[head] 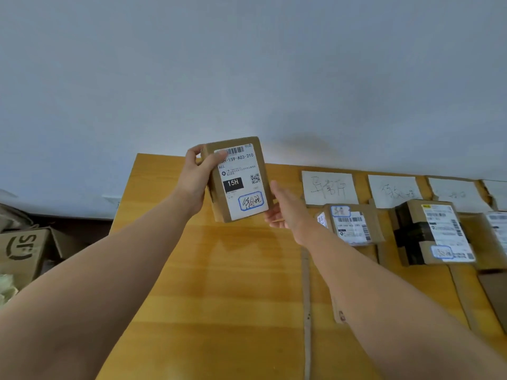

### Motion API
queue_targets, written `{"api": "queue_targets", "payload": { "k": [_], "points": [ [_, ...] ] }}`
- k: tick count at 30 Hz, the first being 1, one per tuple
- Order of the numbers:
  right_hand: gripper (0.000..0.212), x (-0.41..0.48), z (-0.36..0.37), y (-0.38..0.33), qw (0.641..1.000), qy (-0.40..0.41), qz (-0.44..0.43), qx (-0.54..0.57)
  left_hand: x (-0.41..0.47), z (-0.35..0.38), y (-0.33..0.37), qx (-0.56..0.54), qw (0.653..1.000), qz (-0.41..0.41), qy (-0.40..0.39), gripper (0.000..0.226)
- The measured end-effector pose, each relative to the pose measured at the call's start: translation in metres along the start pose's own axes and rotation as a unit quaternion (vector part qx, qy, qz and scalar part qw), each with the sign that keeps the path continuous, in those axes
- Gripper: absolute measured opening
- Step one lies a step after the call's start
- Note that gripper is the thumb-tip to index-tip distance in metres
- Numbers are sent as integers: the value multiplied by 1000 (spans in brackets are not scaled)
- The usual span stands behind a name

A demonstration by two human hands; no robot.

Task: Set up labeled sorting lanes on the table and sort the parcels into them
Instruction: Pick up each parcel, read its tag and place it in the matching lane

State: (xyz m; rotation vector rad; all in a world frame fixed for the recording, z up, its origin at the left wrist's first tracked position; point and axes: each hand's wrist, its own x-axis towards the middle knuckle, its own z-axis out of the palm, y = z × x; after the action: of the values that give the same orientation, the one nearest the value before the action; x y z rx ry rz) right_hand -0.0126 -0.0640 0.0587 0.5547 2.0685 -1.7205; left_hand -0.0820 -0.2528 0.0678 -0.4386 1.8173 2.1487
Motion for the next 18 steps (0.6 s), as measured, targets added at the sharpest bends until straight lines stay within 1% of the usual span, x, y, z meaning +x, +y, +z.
{"api": "queue_targets", "payload": {
  "k": [3,7,10,14,16,18],
  "points": [
    [46,-25,-23,2,1000,12,-17,0,-31,24,8,-17,1000,11,-18,52],
    [47,-59,-57,6,999,20,-44,10,-77,60,13,-33,998,22,-41,22],
    [50,-88,-84,10,997,22,-74,28,-114,88,8,-28,998,33,-52,10],
    [43,-129,-120,18,992,14,-126,3,-160,123,-3,-10,997,47,-63,12],
    [45,-146,-136,25,990,6,-141,3,-179,138,-10,4,996,49,-68,21],
    [46,-162,-149,32,989,-2,-149,14,-195,153,-16,10,996,51,-66,37]
  ]
}}
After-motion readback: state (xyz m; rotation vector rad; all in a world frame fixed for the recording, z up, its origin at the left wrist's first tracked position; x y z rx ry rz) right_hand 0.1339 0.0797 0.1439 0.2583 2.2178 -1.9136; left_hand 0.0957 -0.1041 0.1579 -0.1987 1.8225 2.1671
